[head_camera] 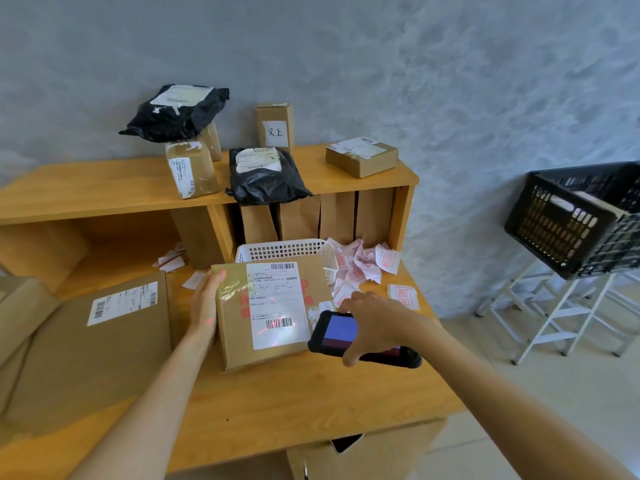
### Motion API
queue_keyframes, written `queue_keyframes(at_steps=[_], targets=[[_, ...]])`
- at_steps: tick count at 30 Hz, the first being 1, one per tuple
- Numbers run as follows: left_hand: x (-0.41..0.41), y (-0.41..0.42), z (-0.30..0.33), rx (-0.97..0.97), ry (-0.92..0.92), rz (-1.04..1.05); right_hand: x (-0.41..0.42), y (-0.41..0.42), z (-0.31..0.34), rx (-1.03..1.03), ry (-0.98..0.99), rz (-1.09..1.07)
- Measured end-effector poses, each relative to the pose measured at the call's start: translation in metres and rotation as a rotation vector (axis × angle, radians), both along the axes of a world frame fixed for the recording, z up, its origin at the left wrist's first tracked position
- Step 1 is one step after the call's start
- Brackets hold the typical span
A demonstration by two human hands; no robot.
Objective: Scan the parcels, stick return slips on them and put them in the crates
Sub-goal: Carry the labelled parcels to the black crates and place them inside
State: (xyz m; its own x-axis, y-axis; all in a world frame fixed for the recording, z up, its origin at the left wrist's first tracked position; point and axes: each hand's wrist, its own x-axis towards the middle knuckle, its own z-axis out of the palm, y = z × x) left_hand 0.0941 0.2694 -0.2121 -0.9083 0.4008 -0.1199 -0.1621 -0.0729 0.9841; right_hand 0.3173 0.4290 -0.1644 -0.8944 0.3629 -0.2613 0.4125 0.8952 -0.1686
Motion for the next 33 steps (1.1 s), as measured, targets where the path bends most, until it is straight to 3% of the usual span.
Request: queue_keyframes(at_steps=[22,33], targets=[[0.011,-0.011,-0.007,-0.045,0.068,-0.025,0.026,0.015,-0.004,-0.037,-0.031,-0.064],[0.003,-0.020,-0.035,-0.286,-0.112,-0.188,0.034,0.046,-0.079,-0.114,-0.056,-0.488]])
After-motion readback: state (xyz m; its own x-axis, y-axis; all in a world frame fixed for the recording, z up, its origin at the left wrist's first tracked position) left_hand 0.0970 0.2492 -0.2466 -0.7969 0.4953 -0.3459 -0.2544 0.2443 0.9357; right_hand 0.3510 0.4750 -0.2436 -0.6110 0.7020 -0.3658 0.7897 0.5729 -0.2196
